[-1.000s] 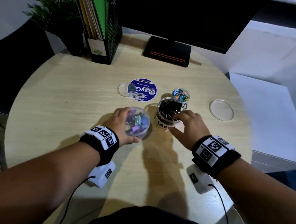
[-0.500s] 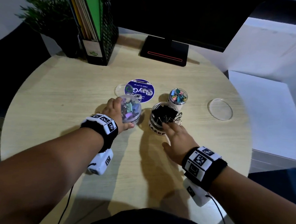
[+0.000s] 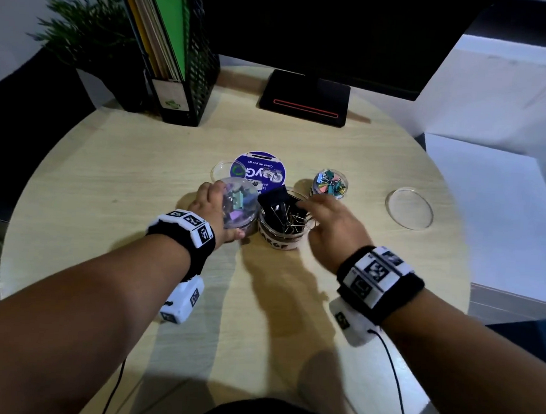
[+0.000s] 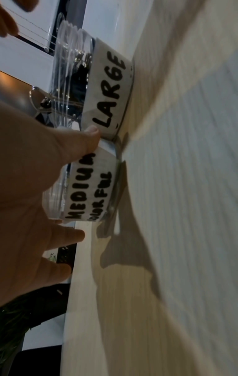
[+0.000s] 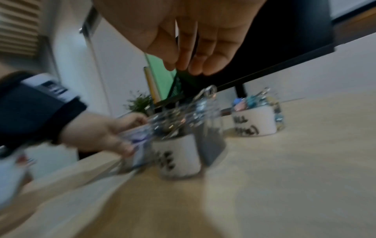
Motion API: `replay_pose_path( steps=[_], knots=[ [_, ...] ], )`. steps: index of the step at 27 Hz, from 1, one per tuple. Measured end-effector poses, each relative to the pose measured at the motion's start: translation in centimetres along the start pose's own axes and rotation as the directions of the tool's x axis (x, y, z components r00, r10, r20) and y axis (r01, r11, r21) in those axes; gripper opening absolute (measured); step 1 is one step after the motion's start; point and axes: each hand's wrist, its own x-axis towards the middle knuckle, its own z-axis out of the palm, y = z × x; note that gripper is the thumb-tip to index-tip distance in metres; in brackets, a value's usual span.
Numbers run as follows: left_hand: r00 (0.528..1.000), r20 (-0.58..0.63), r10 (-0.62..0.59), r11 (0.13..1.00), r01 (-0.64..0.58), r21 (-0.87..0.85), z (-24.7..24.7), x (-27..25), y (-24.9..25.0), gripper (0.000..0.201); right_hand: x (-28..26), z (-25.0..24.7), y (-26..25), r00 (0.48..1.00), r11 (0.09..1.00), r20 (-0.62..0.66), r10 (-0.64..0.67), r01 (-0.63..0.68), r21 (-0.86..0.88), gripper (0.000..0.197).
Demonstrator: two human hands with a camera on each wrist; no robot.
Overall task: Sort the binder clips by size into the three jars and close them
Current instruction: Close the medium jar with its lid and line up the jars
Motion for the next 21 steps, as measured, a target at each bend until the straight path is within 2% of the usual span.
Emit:
replay_pose_path(
  steps=[1,2,5,8,13,17,19,21],
  knots=[
    [1.0,0.002,-0.001,1.0,0.001,-0.003,0.0,0.0,0.0,0.102,0.8,-0.6,0.8,0.997,0.999,-0.069,0.047,-0.046,0.003,0.055],
    [1.0,0.004,-0.001,1.0,0.001,-0.002,0.0,0.0,0.0,0.102,1.7,-1.0,1.6,0.991,0.994,-0.081,0.11,-0.111,-0.019,0.056],
    [1.0,0.005,0.004,1.0,-0.004,0.007,-0.2,-0.1,0.1,0.102,4.0,-1.1,4.3,0.957,0.942,0.089,0.275,-0.25,-0.224,0.058],
    [1.0,0.031,-0.005,1.0,0.004,0.017,-0.3,-0.2,0.1,0.105,4.7,0.2,6.2,0.913,0.899,0.204,0.353,-0.27,-0.346,0.052],
    [0.998,0.058,-0.033,0.999,0.034,-0.02,-0.4,-0.5,0.5,0.107,5.0,0.8,6.7,0.934,0.886,0.162,0.317,-0.231,-0.401,0.039],
    [0.995,0.102,-0.016,1.0,0.019,-0.021,-0.9,-1.0,0.7,0.105,3.9,0.7,6.7,0.948,0.898,0.174,0.265,-0.177,-0.403,0.032],
    [0.995,0.099,-0.002,0.995,0.013,-0.103,-1.5,-1.4,0.6,0.093,3.0,0.7,6.5,0.957,0.893,0.186,0.224,-0.125,-0.432,0.029],
    [1.0,-0.014,-0.005,0.967,0.002,-0.256,-2.2,-1.3,0.6,0.072,2.0,0.8,6.5,0.958,0.882,0.198,0.208,-0.096,-0.462,0.029]
  ],
)
